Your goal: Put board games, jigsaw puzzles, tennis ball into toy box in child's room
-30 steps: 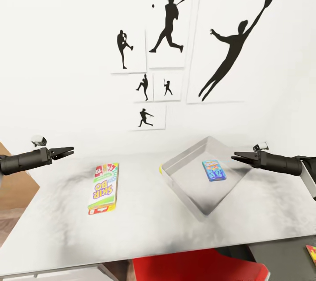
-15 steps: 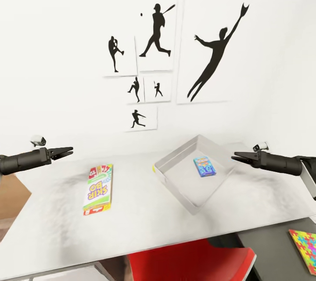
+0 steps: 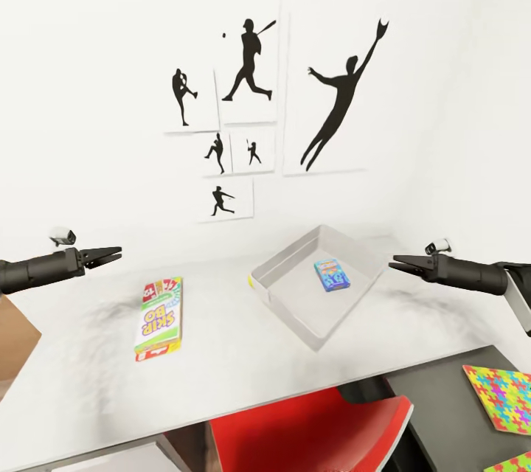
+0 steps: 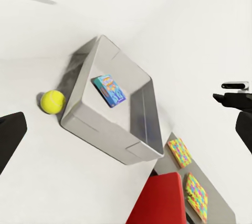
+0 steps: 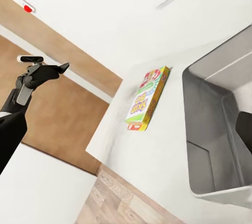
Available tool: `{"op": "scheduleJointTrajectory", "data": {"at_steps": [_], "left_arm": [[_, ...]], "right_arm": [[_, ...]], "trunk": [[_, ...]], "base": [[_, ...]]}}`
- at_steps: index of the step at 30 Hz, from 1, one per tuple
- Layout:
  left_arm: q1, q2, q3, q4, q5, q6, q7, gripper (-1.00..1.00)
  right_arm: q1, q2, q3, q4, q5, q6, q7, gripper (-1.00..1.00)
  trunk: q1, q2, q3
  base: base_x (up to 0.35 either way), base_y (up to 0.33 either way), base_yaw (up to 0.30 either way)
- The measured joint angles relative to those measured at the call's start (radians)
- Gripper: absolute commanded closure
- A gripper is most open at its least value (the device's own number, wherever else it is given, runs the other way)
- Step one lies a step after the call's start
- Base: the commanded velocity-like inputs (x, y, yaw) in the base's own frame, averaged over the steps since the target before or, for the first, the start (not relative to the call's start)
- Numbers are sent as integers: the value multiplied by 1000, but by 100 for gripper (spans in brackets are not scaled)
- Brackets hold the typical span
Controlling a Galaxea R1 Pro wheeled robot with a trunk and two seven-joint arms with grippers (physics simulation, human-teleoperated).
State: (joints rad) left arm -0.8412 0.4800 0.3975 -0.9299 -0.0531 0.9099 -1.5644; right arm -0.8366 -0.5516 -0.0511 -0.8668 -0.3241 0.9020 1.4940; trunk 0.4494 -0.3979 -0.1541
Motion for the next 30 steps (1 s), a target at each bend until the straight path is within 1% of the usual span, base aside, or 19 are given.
{"op": "scheduleJointTrajectory", "data": {"at_steps": [17,22,30], "left_arm": [[0,0,0,0,0,0,0,-100],[0,1,0,0,-1,0,0,-100],[0,1,0,2,-2,0,0,-100]], "right_arm": [[0,2,0,11,0,-1,-1,-100],[0,2,0,13,-1,-1,-1,-100],[0,1,0,17,-1,-1,-1,-100]], "trunk": [[0,0,1],[0,0,4],[0,0,13]], "base": [[-9,1,-5],[-149,64,-58],[-241,148,-152]]}}
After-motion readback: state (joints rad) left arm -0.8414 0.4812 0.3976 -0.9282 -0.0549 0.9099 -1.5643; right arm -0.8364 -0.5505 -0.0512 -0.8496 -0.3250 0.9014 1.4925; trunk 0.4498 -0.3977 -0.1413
